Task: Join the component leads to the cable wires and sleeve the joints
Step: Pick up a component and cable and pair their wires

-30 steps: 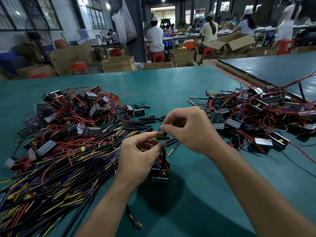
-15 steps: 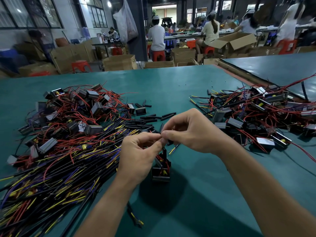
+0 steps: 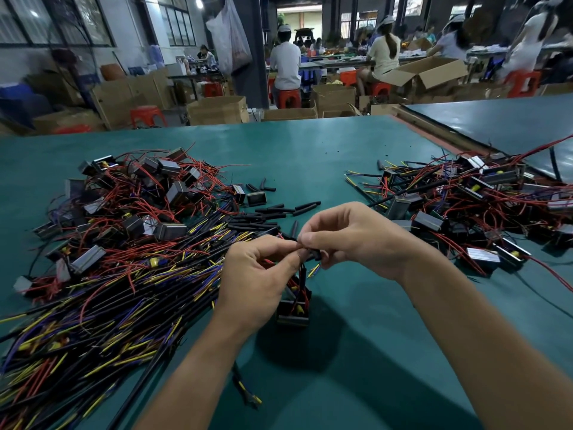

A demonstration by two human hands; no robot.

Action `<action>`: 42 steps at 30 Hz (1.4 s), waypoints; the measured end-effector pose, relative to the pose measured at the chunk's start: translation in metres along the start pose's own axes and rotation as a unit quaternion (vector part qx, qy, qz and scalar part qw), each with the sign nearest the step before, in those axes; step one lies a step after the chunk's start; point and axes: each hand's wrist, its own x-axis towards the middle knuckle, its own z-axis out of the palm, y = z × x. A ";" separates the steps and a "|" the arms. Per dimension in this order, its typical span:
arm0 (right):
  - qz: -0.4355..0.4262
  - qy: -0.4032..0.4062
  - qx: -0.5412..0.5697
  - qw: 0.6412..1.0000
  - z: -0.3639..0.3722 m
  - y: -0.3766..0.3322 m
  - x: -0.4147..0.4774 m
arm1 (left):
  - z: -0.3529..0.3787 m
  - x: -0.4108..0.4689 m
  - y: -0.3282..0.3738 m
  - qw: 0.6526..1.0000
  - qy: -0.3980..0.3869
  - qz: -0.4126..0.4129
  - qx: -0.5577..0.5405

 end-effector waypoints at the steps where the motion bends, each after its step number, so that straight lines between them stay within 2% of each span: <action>1: -0.007 -0.010 -0.002 1.000 -0.002 0.000 -0.001 | 0.000 0.000 0.000 1.000 -0.002 -0.003 -0.001; 3: -0.027 -0.010 -0.013 1.000 -0.002 0.002 0.001 | 0.001 0.001 0.001 1.000 -0.006 -0.008 -0.006; 5: -0.076 0.044 -0.069 0.994 0.003 0.006 0.005 | 0.001 0.001 0.002 1.000 0.001 -0.014 -0.016; 7: -0.142 0.134 -0.176 0.965 0.006 0.010 0.010 | 0.000 0.003 0.000 0.999 0.017 -0.024 -0.028; 9: -0.171 0.172 -0.232 0.942 0.005 0.010 0.011 | 0.000 0.002 0.000 0.998 0.027 -0.033 -0.035; 15: -0.207 0.243 -0.109 0.942 0.005 0.009 0.013 | 0.003 0.000 0.002 0.997 0.029 -0.047 -0.046; 19: -0.209 0.248 -0.088 0.942 0.011 0.007 0.015 | 0.001 0.000 0.002 0.998 0.013 -0.042 -0.052; 28: -0.199 0.200 -0.161 0.946 0.010 0.005 0.009 | 0.001 0.000 0.001 0.997 0.023 -0.046 -0.049; 33: -0.215 0.223 -0.138 0.941 0.008 0.003 0.009 | 0.001 0.001 0.002 0.998 0.018 -0.040 -0.045; 42: -0.213 0.216 -0.137 0.943 0.009 0.002 0.008 | 0.002 0.001 0.004 0.997 0.017 -0.045 -0.059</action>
